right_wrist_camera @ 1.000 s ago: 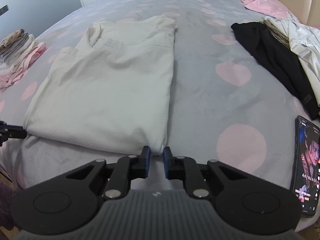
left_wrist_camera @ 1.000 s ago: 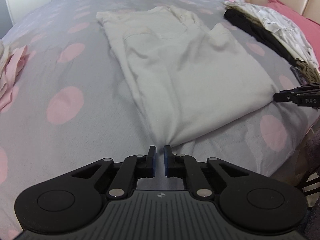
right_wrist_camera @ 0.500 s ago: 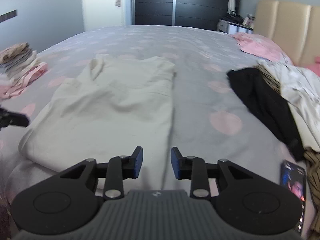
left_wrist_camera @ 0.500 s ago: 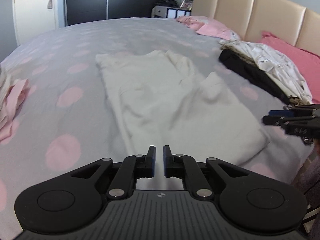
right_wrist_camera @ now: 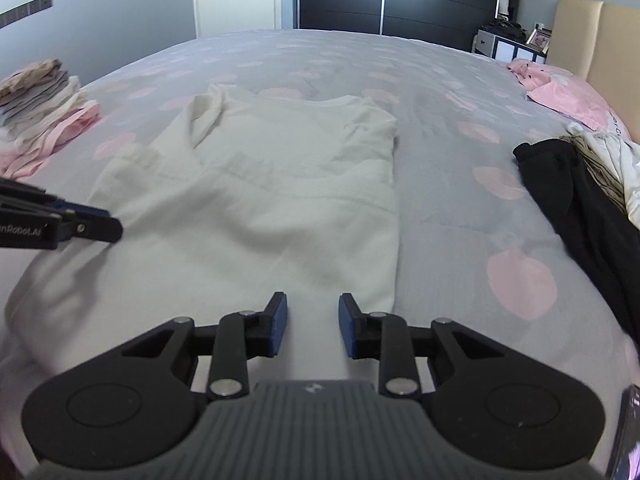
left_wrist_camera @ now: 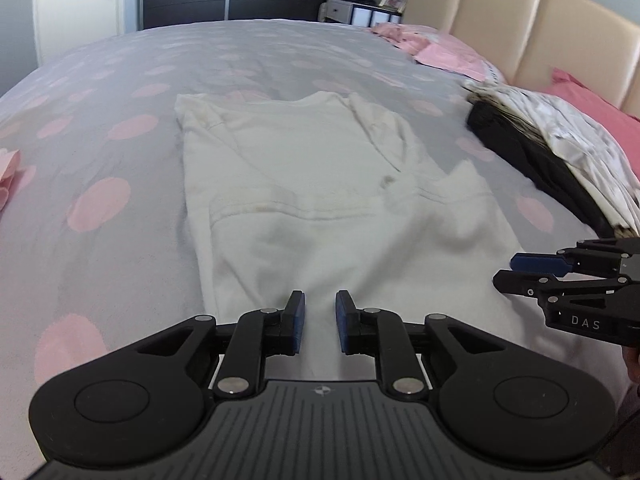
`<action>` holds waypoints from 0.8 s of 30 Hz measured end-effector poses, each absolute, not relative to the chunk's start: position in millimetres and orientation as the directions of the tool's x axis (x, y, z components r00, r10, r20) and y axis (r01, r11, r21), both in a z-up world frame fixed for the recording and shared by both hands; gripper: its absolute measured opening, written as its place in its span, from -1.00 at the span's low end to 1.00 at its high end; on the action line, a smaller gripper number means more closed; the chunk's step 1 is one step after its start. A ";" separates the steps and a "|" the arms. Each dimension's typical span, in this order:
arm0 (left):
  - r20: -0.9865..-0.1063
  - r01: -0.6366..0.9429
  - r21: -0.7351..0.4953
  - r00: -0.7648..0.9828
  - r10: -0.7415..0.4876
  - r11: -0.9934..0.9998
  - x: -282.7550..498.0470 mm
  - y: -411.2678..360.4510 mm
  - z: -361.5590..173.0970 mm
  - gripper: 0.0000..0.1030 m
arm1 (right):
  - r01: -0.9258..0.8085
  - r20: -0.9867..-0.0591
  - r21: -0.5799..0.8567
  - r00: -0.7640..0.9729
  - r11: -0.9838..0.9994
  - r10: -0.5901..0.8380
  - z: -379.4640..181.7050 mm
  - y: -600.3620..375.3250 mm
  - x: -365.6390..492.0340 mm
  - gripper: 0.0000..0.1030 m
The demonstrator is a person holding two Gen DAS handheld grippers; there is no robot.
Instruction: Fold clothes
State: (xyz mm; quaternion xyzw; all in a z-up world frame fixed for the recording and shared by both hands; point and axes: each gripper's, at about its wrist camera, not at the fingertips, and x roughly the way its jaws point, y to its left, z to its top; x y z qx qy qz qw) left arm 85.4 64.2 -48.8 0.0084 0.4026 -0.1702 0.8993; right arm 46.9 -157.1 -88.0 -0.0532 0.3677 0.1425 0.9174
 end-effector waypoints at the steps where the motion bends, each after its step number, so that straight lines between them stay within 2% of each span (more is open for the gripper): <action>1: -0.724 0.297 -0.121 0.627 -0.288 0.947 88.8 65.5 -49.0 -0.71 | -0.295 -0.687 0.017 0.691 0.955 0.226 -88.5 -156.6 53.0 -0.40; 13: -0.690 0.106 -0.141 0.702 -0.174 0.984 122.4 93.9 -50.1 -0.70 | -0.184 -0.652 0.098 0.731 0.978 0.203 -83.2 -168.4 93.9 -0.25; 15: -0.677 0.072 -0.123 0.723 -0.137 0.990 120.9 98.1 -44.8 -0.52 | -0.146 -0.655 0.109 0.734 0.983 0.181 -81.5 -175.4 92.9 0.05; 17: -0.664 0.043 -0.144 0.737 -0.129 0.989 116.8 105.8 -39.9 -0.07 | -0.109 -0.660 0.127 0.732 0.986 0.166 -80.2 -183.0 91.9 0.05; 19: -0.674 0.039 -0.206 0.719 -0.171 0.978 114.7 113.6 -38.9 -0.05 | -0.090 -0.682 0.183 0.706 0.979 0.192 -83.2 -191.8 88.5 0.06; 21: -0.707 0.046 -0.248 0.675 -0.213 0.968 112.0 116.9 -42.5 -0.03 | -0.081 -0.697 0.218 0.684 0.972 0.214 -86.2 -196.9 82.5 0.25; 24: -0.745 0.066 -0.293 0.610 -0.271 0.954 102.9 119.7 -51.0 -0.03 | -0.088 -0.718 0.253 0.651 0.963 0.248 -89.0 -201.1 71.4 0.29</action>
